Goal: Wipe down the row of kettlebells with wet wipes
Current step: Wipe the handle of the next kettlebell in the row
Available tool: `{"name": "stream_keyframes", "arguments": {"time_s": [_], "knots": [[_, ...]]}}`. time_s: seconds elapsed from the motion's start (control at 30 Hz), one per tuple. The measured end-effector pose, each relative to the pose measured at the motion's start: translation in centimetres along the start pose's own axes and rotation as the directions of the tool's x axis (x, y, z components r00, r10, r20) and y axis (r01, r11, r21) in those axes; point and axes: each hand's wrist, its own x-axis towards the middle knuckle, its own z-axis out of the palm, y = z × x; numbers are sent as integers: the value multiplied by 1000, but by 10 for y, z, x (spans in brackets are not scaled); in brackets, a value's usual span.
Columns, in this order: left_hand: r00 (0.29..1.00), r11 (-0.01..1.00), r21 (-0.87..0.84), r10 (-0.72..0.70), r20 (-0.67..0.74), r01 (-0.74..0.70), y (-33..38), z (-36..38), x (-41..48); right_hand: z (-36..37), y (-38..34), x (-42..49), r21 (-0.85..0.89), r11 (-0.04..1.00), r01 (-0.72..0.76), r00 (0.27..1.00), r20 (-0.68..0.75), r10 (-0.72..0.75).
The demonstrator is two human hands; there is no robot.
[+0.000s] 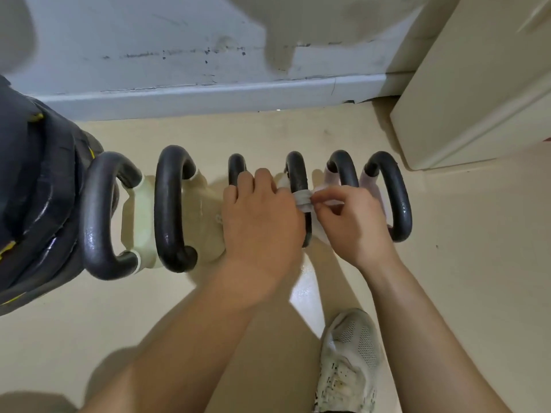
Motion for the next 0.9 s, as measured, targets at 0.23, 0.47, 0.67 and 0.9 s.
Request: {"name": "stream_keyframes", "arguments": {"time_s": [0.23,0.47,0.67,0.9], "knots": [[994,906,-416,-103,-25,83,-3,8,-10,11,2,-10,15,997,70,993,-98,-68],[880,294,-854,-349,322,429,19,17,-5,30,5,-2,722,661,-205,978,132,159],[834,85,-877,-363,415,473,13,11,36,42,-9,35,652,755,-69,993,-30,117],[861,301,-861,-440,257,410,14,23,3,42,9,9,652,751,-106,991,5,135]]}}
